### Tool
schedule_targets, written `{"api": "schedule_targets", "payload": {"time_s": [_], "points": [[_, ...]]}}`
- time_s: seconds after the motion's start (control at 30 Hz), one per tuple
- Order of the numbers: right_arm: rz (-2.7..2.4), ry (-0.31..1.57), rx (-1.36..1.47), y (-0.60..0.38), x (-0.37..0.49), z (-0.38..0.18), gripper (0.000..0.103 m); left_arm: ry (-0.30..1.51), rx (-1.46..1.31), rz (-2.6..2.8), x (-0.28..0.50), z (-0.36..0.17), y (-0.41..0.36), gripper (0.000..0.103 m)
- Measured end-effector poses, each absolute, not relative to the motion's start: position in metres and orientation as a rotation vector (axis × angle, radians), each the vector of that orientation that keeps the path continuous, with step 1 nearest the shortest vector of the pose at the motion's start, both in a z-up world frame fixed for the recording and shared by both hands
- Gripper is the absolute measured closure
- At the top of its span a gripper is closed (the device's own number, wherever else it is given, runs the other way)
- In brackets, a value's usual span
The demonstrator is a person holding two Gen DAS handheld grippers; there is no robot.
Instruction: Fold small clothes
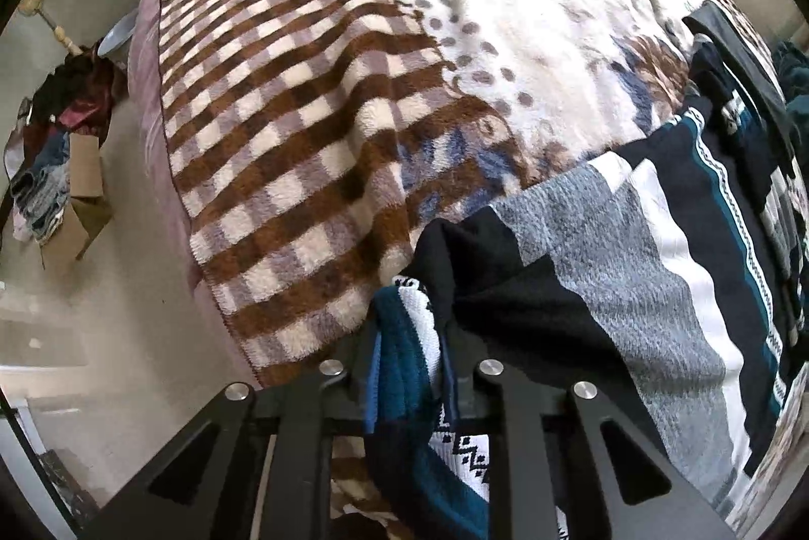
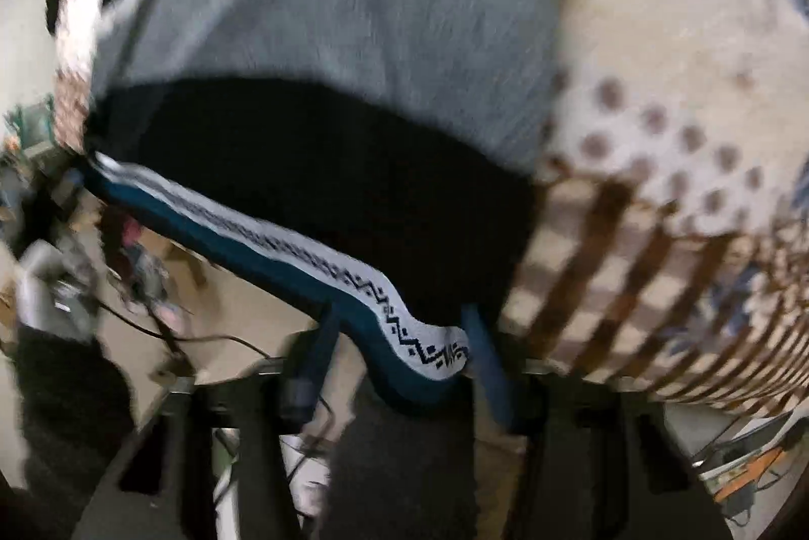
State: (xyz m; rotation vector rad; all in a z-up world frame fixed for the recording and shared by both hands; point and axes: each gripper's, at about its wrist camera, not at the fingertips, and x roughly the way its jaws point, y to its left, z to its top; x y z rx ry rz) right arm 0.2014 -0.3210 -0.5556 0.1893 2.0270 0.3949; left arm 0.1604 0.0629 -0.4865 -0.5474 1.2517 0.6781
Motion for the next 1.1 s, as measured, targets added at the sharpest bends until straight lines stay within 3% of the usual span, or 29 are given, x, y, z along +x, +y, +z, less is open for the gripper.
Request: {"api": "schedule_targets", "payload": {"time_s": [0.23, 0.33, 0.37, 0.4, 0.47, 0.6, 0.77, 0.87, 1.0, 1.03, 1.1], "points": [[0.383, 2.030, 0.127, -0.312, 0.177, -0.561, 0.099, 1.295, -0.531, 0.682, 0.165, -0.495, 0.063, 0.083], [0.405, 2.078, 0.199, -0.330, 0.179, -0.569, 0.093, 1.309, -0.396, 0.695, 0.171, -0.469, 0.036, 0.080], [0.410, 2.093, 0.242, -0.337, 0.185, -0.567, 0.077, 1.307, -0.315, 0.705, 0.173, -0.457, 0.019, 0.064], [0.417, 2.090, 0.283, -0.343, 0.192, -0.562, 0.052, 1.309, -0.237, 0.705, 0.175, -0.446, -0.001, 0.032], [0.419, 2.016, 0.357, -0.364, 0.215, -0.539, 0.033, 1.298, -0.092, 0.649, 0.178, -0.425, -0.055, 0.006], [0.372, 1.882, 0.347, -0.401, 0.260, -0.503, 0.032, 1.299, 0.052, 0.471, 0.170, -0.415, -0.178, 0.006], [0.311, 1.766, 0.411, -0.450, 0.338, -0.484, 0.026, 1.424, 0.209, 0.090, 0.140, -0.465, -0.345, 0.006], [0.280, 1.705, 0.365, -0.485, 0.386, -0.493, 0.026, 1.475, 0.292, 0.016, 0.125, -0.496, -0.393, 0.006], [0.308, 1.644, 0.403, -0.532, 0.446, -0.513, 0.026, 1.516, 0.225, 0.055, 0.129, -0.522, -0.393, 0.007], [0.329, 1.630, 0.418, -0.549, 0.469, -0.523, 0.026, 1.509, 0.203, 0.073, 0.131, -0.522, -0.386, 0.010], [0.377, 1.576, 0.474, -0.559, 0.502, -0.532, 0.026, 1.477, 0.143, 0.085, 0.136, -0.518, -0.375, 0.034]]}}
